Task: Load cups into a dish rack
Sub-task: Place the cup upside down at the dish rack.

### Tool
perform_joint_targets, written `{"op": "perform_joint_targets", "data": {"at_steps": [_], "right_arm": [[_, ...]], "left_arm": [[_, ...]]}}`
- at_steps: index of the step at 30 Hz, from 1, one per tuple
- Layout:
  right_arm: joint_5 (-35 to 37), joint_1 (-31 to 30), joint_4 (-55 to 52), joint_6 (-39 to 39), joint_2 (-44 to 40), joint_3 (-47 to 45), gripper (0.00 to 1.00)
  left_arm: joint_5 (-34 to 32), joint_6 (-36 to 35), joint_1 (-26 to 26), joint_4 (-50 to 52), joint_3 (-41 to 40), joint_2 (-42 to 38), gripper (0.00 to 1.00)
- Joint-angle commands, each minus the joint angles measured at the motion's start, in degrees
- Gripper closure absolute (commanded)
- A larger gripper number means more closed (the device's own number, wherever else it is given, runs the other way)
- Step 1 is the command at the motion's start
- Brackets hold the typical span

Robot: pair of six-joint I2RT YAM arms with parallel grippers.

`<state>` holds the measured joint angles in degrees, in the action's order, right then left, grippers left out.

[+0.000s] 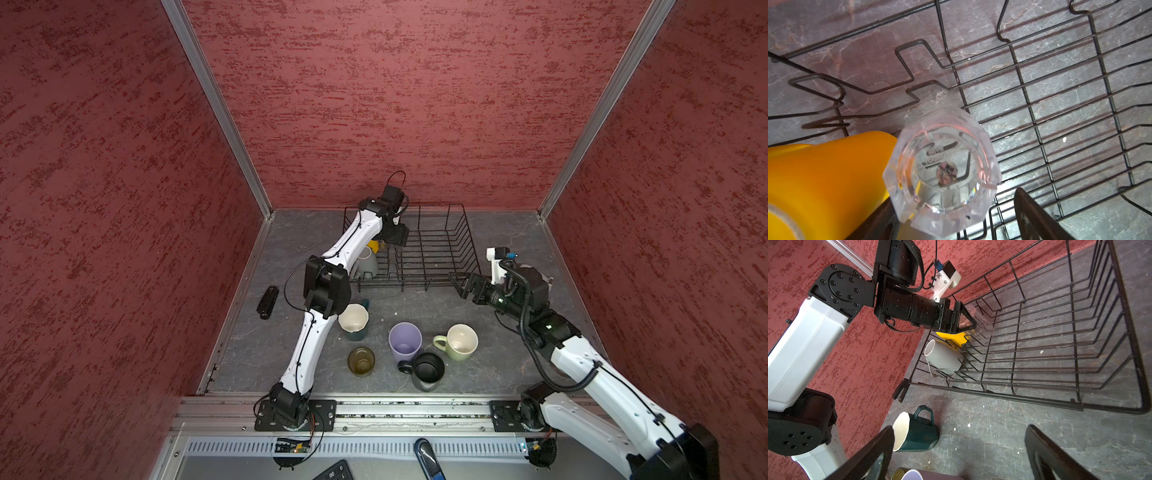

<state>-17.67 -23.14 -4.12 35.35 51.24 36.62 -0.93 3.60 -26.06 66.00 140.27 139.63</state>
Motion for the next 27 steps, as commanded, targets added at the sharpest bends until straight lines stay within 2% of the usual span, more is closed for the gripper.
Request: {"op": "perform_joint_targets", "data": {"at_steps": [1, 7, 12, 16, 19, 20, 24, 27], "right_arm": [[0.5, 0.1, 0.2, 0.1, -1.0, 0.0, 0.01], [1.8, 0.1, -4.5, -3.2, 0.9, 3.6, 0.05], [2.1, -0.2, -9.5, -6.8, 3.8, 8.3, 0.12], [4.9, -3.8, -13.9, -9.9, 6.6, 12.7, 0.18], [10.1, -9.9, -17.8, -12.0, 9.1, 16.7, 0.2], [12.2, -12.5, -19.0, -12.5, 9.9, 18.1, 0.21], [16.7, -20.8, -22.2, -13.0, 12.7, 21.9, 0.24], [19.4, -26.2, -24.6, -12.7, 14.6, 24.8, 0.28]], "left_arm": [[0.9, -0.1, -0.2, 0.4, 0.7, -1.2, 0.16], [0.7, 0.6, -0.6, -2.5, -2.9, -9.9, 0.15], [-0.1, 0.8, -0.8, -11.5, -15.0, -24.8, 0.13], [-1.2, 0.7, -0.6, -22.5, -30.2, -39.0, 0.09], [1.2, 0.4, 0.8, -34.1, -45.2, -51.0, 0.05], [2.7, 0.9, 1.8, -38.2, -50.0, -55.3, 0.0], [5.7, 5.5, 7.7, -53.9, -69.0, -71.2, 0.0], [9.0, 8.1, 14.7, -58.0, -75.6, -79.2, 0.01]]}}
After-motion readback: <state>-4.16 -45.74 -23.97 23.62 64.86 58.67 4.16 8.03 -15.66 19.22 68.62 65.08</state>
